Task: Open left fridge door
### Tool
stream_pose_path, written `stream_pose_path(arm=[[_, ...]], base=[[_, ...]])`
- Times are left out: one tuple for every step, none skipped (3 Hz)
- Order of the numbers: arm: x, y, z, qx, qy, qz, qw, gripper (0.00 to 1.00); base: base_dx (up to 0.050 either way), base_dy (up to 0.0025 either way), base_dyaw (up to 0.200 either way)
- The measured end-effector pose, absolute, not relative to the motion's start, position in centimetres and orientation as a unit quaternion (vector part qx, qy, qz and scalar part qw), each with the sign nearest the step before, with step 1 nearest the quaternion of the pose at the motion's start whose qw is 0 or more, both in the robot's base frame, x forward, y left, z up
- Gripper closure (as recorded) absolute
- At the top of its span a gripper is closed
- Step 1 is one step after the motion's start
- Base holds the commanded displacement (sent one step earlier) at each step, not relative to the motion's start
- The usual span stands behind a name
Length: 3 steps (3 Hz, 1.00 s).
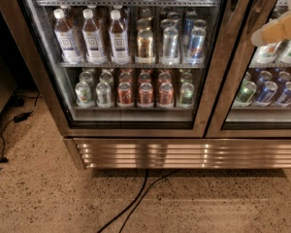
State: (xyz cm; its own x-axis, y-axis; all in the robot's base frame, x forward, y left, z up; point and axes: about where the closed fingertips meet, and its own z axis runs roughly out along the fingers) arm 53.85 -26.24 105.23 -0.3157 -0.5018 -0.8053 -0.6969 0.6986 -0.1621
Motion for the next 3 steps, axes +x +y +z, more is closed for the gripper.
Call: stream_pose_path(arm=[[53.85,-26.24,105.23,-0.373,0.804,0.108,0.451,0.15],[53.85,-26.24,105.23,-0.373,0.804,0.108,0.451,0.00],[53.89,-26.09,105.25,-0.374,0.801,0.112,0.453,0.00]], base=[[0.000,0.00000,0.000],[0.000,0.00000,0.000],[0.000,0.00000,0.000]])
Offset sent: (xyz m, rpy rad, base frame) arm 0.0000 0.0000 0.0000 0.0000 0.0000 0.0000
